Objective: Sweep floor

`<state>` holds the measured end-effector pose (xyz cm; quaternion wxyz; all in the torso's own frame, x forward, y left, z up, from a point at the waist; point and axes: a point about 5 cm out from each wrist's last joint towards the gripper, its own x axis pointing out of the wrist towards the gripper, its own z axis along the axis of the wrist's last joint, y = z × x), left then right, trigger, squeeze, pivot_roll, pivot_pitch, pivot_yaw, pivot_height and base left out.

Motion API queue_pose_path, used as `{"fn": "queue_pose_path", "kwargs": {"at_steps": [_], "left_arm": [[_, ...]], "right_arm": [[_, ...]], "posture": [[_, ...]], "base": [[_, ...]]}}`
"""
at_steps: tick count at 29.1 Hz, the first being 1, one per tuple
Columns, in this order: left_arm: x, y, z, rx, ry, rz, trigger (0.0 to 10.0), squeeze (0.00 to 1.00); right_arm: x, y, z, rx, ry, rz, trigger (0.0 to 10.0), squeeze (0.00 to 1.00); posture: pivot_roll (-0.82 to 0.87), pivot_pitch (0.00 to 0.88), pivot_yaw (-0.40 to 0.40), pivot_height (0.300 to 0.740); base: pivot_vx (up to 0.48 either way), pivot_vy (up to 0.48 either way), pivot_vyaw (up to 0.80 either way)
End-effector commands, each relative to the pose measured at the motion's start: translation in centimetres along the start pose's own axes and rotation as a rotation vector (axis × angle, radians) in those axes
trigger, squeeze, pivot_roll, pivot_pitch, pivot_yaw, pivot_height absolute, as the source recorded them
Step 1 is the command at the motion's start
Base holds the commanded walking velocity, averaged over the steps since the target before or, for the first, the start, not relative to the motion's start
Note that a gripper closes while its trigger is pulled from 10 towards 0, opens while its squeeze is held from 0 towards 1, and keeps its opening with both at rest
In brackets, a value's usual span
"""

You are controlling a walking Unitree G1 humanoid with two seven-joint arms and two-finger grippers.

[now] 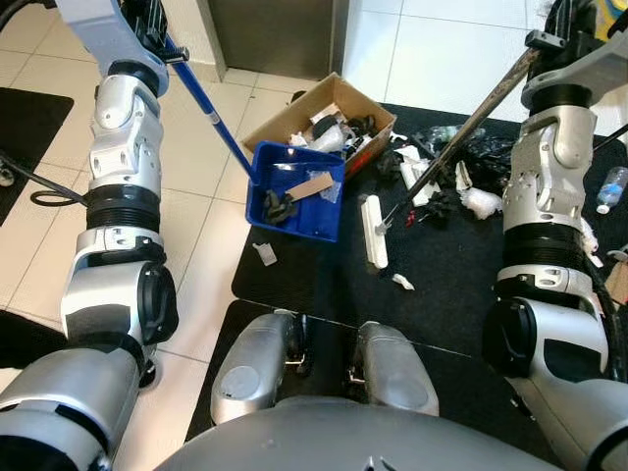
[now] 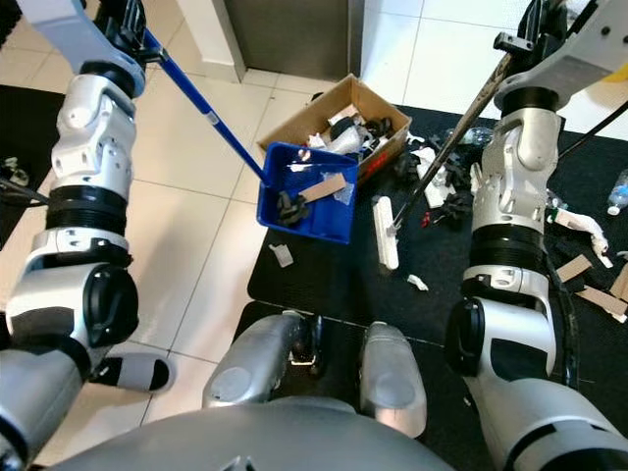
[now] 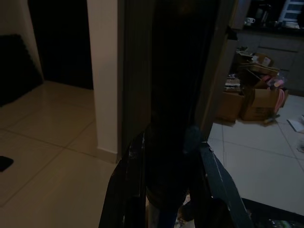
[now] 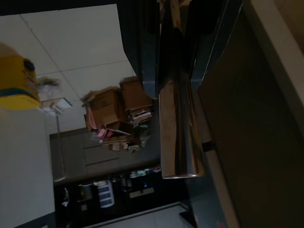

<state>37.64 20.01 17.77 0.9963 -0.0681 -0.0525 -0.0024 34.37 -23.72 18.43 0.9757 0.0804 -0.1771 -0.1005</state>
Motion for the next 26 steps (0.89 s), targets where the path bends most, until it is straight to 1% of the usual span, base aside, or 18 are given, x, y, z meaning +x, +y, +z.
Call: {"fn": "queue_pose_path", "kwargs": {"at_steps": [1, 11, 26], "left_arm": [[0.29, -0.06, 1.6, 0.018, -0.078, 0.001, 10.0, 0.0], [0.33, 0.02, 1.75, 0.039, -0.083, 0.014, 10.0, 0.0], [0.37, -0.04, 1.56, 0.041, -0.074, 0.012, 10.0, 0.0]], "right_arm": [[0.2, 0.23, 0.74, 0.01, -0.038, 0.01, 10.0, 0.0], [0.19, 0.2, 0.69, 0.011, -0.036, 0.009, 10.0, 0.0], [0.14, 0.16, 0.72, 0.015, -0.039, 0.006, 10.0, 0.0]], "posture": [[0.03, 0.016, 0.064, 0.74], [0.03, 0.016, 0.064, 0.74], [0.03, 0.017, 0.067, 0.74]], "base": [[0.0, 0.0, 0.0], [0.0, 0.0, 0.0], [0.0, 0.0, 0.0]]}}
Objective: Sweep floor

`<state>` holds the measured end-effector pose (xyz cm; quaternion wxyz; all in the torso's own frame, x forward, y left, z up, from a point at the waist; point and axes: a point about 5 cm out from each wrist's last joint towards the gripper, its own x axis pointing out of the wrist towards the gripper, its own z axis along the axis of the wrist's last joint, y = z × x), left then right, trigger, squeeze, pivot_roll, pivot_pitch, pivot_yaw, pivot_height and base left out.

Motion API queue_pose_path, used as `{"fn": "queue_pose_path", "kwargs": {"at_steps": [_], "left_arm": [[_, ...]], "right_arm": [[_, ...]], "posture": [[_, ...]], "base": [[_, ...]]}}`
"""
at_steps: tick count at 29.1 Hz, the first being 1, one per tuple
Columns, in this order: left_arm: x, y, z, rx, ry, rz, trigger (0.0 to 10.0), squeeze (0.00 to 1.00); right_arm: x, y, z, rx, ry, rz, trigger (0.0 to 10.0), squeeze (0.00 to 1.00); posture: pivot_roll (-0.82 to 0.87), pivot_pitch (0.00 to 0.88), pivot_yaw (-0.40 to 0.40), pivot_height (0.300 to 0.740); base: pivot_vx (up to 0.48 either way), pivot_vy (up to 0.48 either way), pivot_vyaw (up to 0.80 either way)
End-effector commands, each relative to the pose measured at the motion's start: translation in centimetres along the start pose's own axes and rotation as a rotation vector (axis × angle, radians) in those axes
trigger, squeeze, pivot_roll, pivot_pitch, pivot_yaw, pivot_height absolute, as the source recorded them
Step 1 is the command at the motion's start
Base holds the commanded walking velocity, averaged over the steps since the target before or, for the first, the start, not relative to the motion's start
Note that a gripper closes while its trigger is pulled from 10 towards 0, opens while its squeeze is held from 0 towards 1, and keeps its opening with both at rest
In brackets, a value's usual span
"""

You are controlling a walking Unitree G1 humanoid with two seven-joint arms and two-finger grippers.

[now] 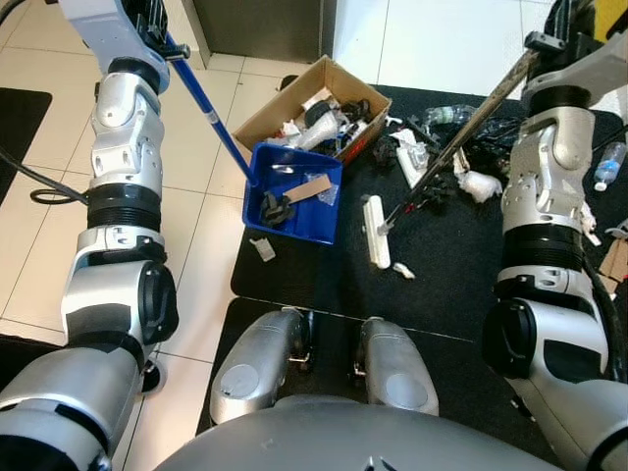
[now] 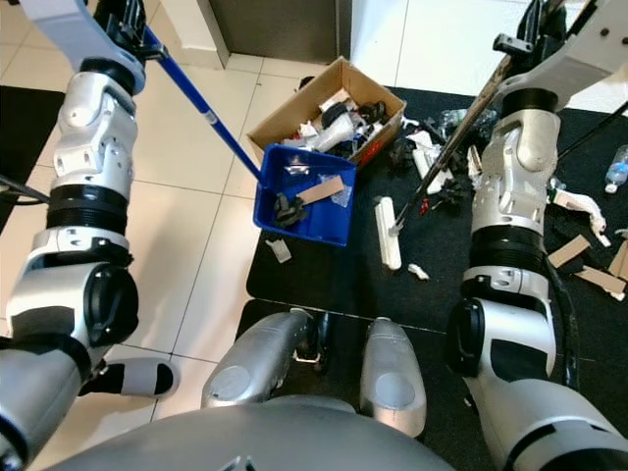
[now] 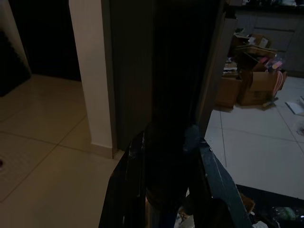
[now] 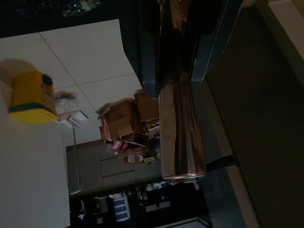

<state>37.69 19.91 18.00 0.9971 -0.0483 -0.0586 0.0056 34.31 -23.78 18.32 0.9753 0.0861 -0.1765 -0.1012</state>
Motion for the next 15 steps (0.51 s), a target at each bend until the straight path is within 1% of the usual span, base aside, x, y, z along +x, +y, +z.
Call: {"fn": "queue_pose_path", "kwargs": {"at_steps": [1, 15], "left_arm": [[0.32, 0.14, 1.35, 0.001, -0.06, 0.0, 10.0, 0.0], [0.41, 0.27, 1.52, 0.0, -0.067, 0.006, 10.0, 0.0]], "right_arm": [[0.23, 0.26, 0.79, 0.004, -0.041, 0.01, 10.0, 0.0], [0.25, 0.23, 0.8, 0.003, -0.042, 0.01, 10.0, 0.0]], "posture": [[0.03, 0.017, 0.068, 0.74], [0.03, 0.017, 0.066, 0.74]], "base": [[0.0, 0.0, 0.0], [0.0, 0.0, 0.0]]}}
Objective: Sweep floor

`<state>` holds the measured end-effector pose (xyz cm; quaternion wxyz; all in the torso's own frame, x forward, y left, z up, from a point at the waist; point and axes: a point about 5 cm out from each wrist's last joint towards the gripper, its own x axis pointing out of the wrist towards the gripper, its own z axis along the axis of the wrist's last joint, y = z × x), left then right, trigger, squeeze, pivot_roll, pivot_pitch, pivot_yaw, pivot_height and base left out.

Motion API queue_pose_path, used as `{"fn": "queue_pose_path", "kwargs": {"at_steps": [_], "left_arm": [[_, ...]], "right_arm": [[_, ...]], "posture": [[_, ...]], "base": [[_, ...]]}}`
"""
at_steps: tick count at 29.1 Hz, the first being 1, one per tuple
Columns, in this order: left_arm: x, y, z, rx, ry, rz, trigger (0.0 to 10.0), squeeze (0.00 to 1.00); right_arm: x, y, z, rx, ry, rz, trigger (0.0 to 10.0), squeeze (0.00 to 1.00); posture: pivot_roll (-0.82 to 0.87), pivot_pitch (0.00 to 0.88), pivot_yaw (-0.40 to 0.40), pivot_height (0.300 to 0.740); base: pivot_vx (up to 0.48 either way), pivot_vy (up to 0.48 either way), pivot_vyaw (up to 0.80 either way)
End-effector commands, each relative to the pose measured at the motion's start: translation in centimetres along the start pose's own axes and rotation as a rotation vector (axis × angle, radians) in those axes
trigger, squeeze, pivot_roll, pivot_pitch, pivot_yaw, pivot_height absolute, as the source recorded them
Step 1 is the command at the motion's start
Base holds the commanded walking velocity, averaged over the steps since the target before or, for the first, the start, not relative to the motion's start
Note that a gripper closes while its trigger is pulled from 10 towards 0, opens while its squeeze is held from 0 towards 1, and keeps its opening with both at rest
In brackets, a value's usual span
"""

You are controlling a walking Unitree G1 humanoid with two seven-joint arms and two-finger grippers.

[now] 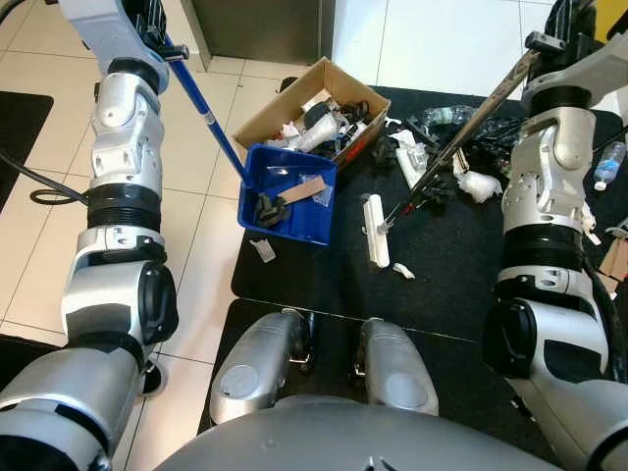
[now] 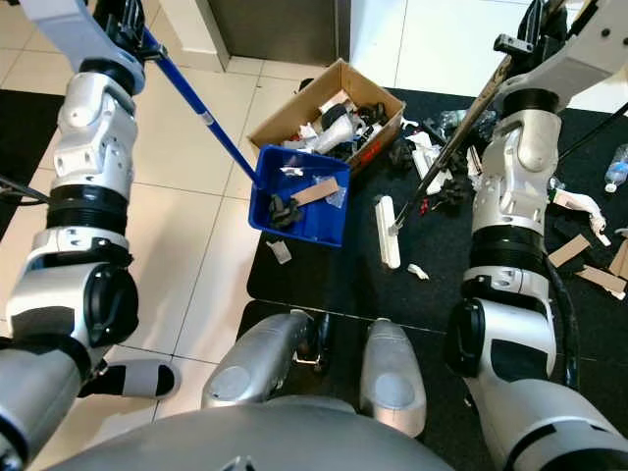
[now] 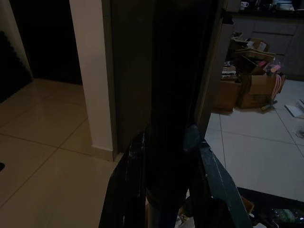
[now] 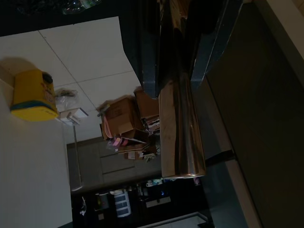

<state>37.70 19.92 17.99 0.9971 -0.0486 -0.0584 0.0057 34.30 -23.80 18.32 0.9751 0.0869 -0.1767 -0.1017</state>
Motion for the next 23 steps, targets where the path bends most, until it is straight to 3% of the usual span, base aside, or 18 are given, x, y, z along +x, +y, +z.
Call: {"fn": "queue_pose_path", "kwargs": {"at_steps": [1, 15, 19, 21, 23], "left_arm": [[0.4, 0.3, 1.6, 0.001, -0.069, 0.007, 10.0, 0.0], [0.5, 0.5, 2.3, -0.015, -0.101, 0.021, 10.0, 0.0], [0.5, 0.5, 2.4, -0.017, -0.107, 0.023, 10.0, 0.0], [0.5, 0.6, 2.6, -0.02, -0.118, 0.025, 10.0, 0.0], [0.5, 0.7, 2.6, -0.021, -0.122, 0.027, 10.0, 0.0]], "right_arm": [[0.3, 0.2, 0.8, 0.001, -0.042, 0.012, 10.0, 0.0], [0.3, 0.2, 1.1, -0.035, -0.064, 0.031, 10.0, 0.0], [0.0, -0.1, 1.1, -0.165, -0.094, 0.063, 10.0, 0.0], [-0.7, -2.0, 0.5, -0.275, -0.082, 0.031, 10.0, 0.0], [-1.0, -2.8, 0.2, -0.296, -0.076, 0.011, 10.0, 0.0]], "posture": [[0.03, 0.017, 0.066, 0.74], [0.04, 0.018, 0.064, 0.74], [0.03, 0.017, 0.061, 0.74], [0.04, 0.016, 0.056, 0.74], [0.04, 0.016, 0.056, 0.74]], "base": [[0.0, 0.0, 0.0], [0.0, 0.0, 0.0], [0.0, 0.0, 0.0], [0.0, 0.0, 0.0], [0.0, 0.0, 0.0]]}}
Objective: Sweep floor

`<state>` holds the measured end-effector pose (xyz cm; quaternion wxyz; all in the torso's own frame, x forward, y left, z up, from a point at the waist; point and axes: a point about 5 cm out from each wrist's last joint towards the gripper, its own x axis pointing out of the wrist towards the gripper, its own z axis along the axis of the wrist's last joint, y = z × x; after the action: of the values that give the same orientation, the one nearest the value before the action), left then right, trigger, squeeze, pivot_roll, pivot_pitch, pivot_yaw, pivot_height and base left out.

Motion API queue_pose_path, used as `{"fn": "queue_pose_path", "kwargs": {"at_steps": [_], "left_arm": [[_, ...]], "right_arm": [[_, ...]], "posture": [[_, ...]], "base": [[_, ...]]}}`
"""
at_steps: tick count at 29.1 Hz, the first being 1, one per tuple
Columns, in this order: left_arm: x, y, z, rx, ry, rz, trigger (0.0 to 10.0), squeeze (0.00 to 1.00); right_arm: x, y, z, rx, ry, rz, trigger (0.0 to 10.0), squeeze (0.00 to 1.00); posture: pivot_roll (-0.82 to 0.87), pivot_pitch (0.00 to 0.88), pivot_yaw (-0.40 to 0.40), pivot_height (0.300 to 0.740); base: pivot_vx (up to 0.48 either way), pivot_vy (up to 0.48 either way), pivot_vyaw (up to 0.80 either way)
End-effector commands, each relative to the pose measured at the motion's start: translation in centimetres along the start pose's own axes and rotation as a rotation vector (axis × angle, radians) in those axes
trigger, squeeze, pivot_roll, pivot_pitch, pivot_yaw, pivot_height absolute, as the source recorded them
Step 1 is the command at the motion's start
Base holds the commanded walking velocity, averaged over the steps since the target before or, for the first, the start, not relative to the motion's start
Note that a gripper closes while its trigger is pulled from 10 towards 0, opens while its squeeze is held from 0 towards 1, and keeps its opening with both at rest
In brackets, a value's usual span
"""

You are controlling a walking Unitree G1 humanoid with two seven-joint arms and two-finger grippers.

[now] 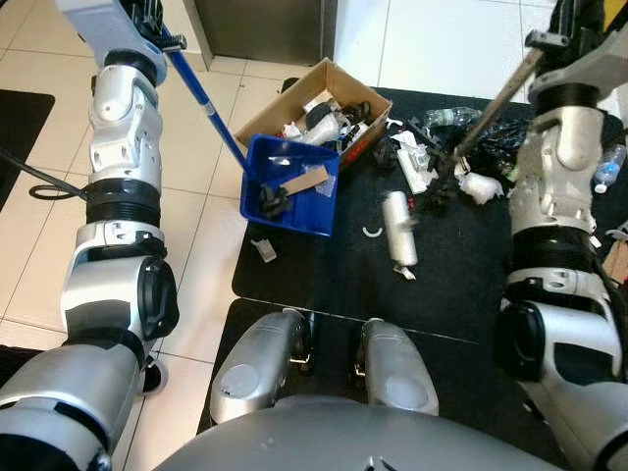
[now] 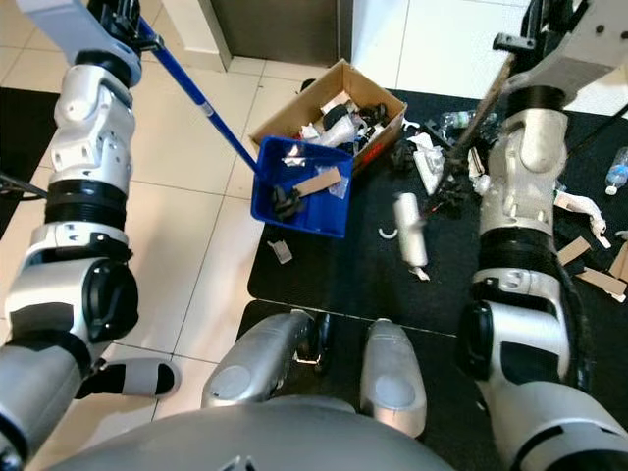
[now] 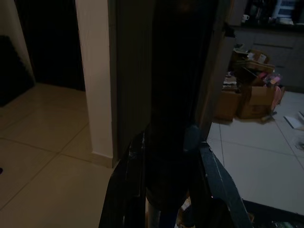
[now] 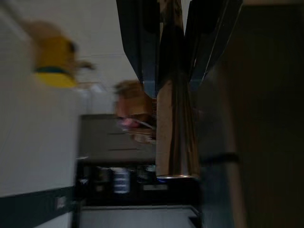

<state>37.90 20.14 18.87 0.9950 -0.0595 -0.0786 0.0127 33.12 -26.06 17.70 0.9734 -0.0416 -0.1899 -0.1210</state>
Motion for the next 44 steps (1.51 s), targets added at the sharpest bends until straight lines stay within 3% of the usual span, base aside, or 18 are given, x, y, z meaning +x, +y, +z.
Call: {"fn": "queue_pose_path", "kwargs": {"at_steps": [1, 8, 11, 13, 17, 22, 31, 44], "left_arm": [[0.2, 0.7, 1.8, 0.001, -0.083, 0.016, 10.0, 0.0], [0.0, 1.0, 1.6, 0.008, -0.077, 0.021, 10.0, 0.0], [-0.4, 1.4, 1.4, 0.015, -0.076, 0.024, 10.0, 0.0], [-0.4, 1.4, 1.4, 0.015, -0.076, 0.024, 10.0, 0.0], [-1.1, 3.0, 1.5, 0.058, -0.079, 0.029, 10.0, 0.0], [-1.5, 3.9, 1.9, 0.088, -0.095, 0.039, 10.0, 0.0], [-1.9, 3.9, 2.5, 0.039, -0.151, 0.101, 10.0, 0.0], [-1.6, 3.7, 2.7, 0.037, -0.145, 0.108, 10.0, 0.0]], "right_arm": [[-0.7, -1.2, -0.4, -0.073, -0.011, -0.022, 10.0, 0.0], [-2.3, -4.0, -1.9, -0.111, 0.04, -0.123, 10.0, 0.0], [-4.0, -6.0, -2.8, -0.121, 0.076, -0.181, 10.0, 0.0], [-4.0, -6.0, -2.8, -0.121, 0.076, -0.181, 10.0, 0.0], [-4.3, -7.3, -2.5, -0.15, 0.054, -0.209, 10.0, 0.0], [-3.2, -7.2, -1.9, -0.148, 0.025, -0.204, 10.0, 0.0], [-0.9, -5.3, -1.4, -0.119, 0.008, -0.145, 10.0, 0.0], [-1.1, -4.9, -1.9, -0.098, 0.015, -0.15, 10.0, 0.0]], "posture": [[0.04, 0.016, 0.056, 0.74], [0.04, 0.011, 0.058, 0.74], [0.04, 0.01, 0.059, 0.74], [0.04, 0.01, 0.059, 0.74], [0.03, 0.011, 0.06, 0.74], [0.04, 0.0, 0.019, 0.74], [0.08, 0.0, -0.024, 0.74], [0.08, 0.0, 0.0, 0.74]], "base": [[0.0, 0.0, 0.0], [0.0, 0.0, 0.0], [0.0, 0.0, 0.0], [0.0, 0.0, 0.0], [0.0, 0.0, 0.0], [0.0, 0.0, 0.0], [0.0, 0.0, 0.0], [0.0, 0.0, 0.0]]}}
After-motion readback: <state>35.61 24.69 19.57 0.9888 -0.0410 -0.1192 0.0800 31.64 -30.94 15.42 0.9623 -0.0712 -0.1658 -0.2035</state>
